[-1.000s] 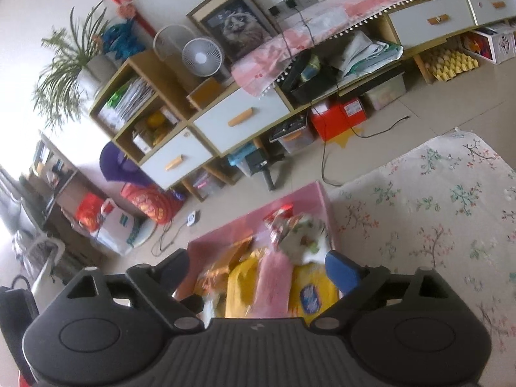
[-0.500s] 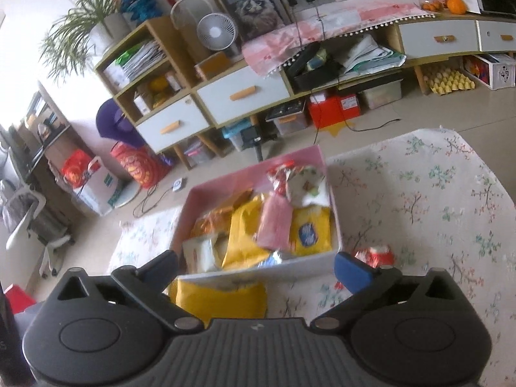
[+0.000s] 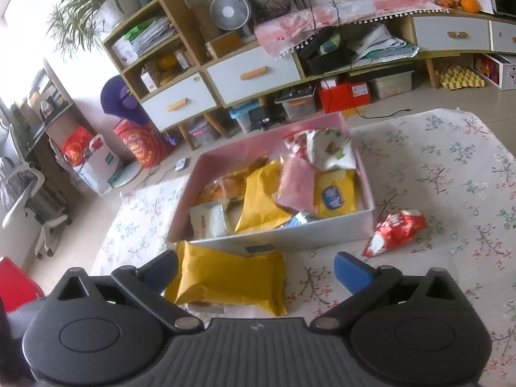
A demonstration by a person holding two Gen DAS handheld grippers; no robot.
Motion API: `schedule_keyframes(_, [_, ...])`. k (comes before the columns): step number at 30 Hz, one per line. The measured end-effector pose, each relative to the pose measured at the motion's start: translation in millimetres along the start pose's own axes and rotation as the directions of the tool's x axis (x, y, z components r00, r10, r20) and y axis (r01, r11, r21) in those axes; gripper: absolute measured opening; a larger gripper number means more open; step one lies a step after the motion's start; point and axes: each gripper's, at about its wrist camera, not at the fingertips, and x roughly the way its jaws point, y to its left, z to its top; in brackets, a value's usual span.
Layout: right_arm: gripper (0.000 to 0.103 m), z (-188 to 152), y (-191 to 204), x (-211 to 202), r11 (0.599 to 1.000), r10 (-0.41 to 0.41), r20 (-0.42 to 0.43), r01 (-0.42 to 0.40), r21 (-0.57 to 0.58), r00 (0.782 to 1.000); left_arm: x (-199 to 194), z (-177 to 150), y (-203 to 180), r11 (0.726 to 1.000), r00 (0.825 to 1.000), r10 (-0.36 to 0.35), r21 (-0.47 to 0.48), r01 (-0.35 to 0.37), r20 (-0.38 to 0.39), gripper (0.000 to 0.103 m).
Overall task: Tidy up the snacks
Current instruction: 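Move the left gripper to the pecan kernel pack while the right reaches the yellow pillow pack, then grasp the pecan kernel pack with the left gripper while the right grasps the yellow pillow pack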
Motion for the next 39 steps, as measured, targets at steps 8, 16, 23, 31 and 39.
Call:
schedule_keyframes(8, [0.090, -2, 12, 19, 1.000, -0.012, -0.029, 0.011, -0.025, 1.000, 18, -2, 17, 0.990, 0.995, -0.102, 0.100, 0.100, 0.014, 0.096])
schedule_keyframes(16, [0.090, -1, 24, 47, 1.000, -0.005, -0.069, 0.005, 0.000, 0.998, 34, -1, 14, 0.973, 0.978, -0.209, 0.095, 0.210, -0.019, 0.093])
schedule_keyframes(23, [0.085, -4, 29, 58, 1.000, -0.020, -0.104, 0.018, -0.021, 0.994, 38, -6, 8, 0.968, 0.975, -0.217, 0.121, 0.221, -0.042, 0.093])
schedule_keyframes(31, [0.077, -15, 9, 47, 0.997, -0.061, -0.154, 0.052, -0.059, 0.986, 33, -6, 9, 0.967, 0.974, -0.225, 0.114, 0.227, -0.038, 0.085])
schedule_keyframes(39, [0.077, -23, -16, 20, 0.973, -0.188, -0.153, 0.162, -0.167, 0.970, 29, -4, 8, 0.969, 0.973, -0.232, 0.083, 0.232, -0.010, 0.071])
